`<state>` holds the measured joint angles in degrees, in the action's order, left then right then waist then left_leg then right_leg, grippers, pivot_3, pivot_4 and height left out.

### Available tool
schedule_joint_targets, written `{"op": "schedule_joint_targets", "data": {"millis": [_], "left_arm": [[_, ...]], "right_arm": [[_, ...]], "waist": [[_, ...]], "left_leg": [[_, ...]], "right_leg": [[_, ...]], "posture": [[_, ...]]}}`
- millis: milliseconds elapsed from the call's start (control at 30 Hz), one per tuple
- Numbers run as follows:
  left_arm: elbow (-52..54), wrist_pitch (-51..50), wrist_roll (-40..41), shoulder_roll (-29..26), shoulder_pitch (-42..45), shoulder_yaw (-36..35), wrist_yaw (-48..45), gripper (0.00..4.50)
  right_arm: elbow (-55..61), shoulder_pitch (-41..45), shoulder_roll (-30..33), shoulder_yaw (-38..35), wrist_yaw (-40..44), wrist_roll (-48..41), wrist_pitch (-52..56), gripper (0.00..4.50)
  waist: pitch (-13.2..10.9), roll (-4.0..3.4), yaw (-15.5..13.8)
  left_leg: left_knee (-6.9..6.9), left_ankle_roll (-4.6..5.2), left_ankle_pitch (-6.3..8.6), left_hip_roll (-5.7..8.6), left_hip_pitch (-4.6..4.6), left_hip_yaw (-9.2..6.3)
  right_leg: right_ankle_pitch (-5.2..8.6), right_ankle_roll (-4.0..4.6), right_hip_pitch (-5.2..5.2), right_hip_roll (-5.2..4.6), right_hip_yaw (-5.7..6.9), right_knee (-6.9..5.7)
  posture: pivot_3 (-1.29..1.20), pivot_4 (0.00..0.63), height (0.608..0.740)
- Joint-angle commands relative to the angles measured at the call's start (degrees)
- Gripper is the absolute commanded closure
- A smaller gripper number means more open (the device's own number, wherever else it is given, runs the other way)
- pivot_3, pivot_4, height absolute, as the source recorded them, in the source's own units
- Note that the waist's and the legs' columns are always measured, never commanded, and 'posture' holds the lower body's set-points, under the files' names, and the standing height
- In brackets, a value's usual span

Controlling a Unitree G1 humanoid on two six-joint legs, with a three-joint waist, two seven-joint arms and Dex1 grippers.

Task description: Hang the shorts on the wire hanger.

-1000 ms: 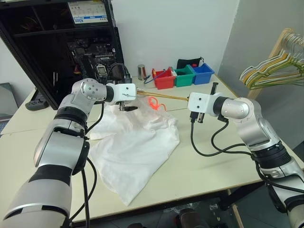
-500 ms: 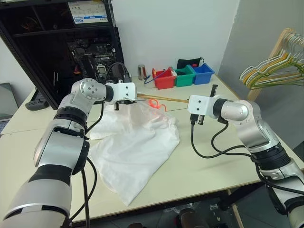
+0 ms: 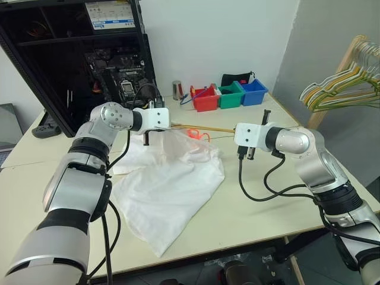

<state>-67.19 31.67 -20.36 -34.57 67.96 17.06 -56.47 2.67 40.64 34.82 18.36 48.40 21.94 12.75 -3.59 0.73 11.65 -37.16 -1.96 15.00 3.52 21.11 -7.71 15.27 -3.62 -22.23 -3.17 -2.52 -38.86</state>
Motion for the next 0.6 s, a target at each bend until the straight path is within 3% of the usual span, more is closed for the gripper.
{"op": "schedule_joint_targets", "data": {"millis": [33, 400, 533, 600], "left_arm": [[3.9, -0.8, 2.2, 0.0, -1.6, -1.3, -1.2, 4.50], [16.4, -5.0, 5.9, -1.9, -13.1, -2.4, -4.0, 4.50], [23.5, -8.8, 8.0, -3.6, -19.0, -3.3, -4.9, 4.50], [27.1, -11.1, 9.2, -4.3, -21.2, -3.9, -5.6, 4.50]], "right_arm": [[4.6, -0.9, 0.6, -1.3, 1.8, -1.8, 0.9, 3.65], [11.2, -5.7, 5.7, -6.8, 6.0, -6.0, 9.9, 1.46], [12.9, -6.3, 8.0, -12.0, 9.4, -12.2, 19.3, 0.36], [12.6, -6.1, 8.2, -13.6, 10.4, -15.2, 23.5, 0.04]], "waist": [[0.0, 0.00, 0.0], [0.0, 0.03, -0.1], [0.1, 0.04, 0.0], [0.1, 0.04, 0.0]], "left_leg": [[0.00, 0.00, 0.00, 0.00, 0.00, 0.00], [-0.03, 0.00, 0.00, 0.00, 0.00, -0.01], [-0.01, 0.00, 0.00, -0.04, -0.02, -0.01], [0.00, 0.00, 0.01, -0.08, -0.02, -0.02]], "right_leg": [[0.00, 0.00, 0.00, 0.00, 0.00, 0.00], [0.00, 0.00, 0.02, -0.01, -0.01, -0.01], [0.00, 0.01, 0.02, -0.03, 0.00, 0.00], [0.00, 0.01, 0.02, -0.03, 0.00, 0.00]], "posture": [[-0.18, 0.000, 0.740], [-0.20, 0.000, 0.740], [-0.20, 0.000, 0.740], [-0.20, 0.000, 0.740]]}}
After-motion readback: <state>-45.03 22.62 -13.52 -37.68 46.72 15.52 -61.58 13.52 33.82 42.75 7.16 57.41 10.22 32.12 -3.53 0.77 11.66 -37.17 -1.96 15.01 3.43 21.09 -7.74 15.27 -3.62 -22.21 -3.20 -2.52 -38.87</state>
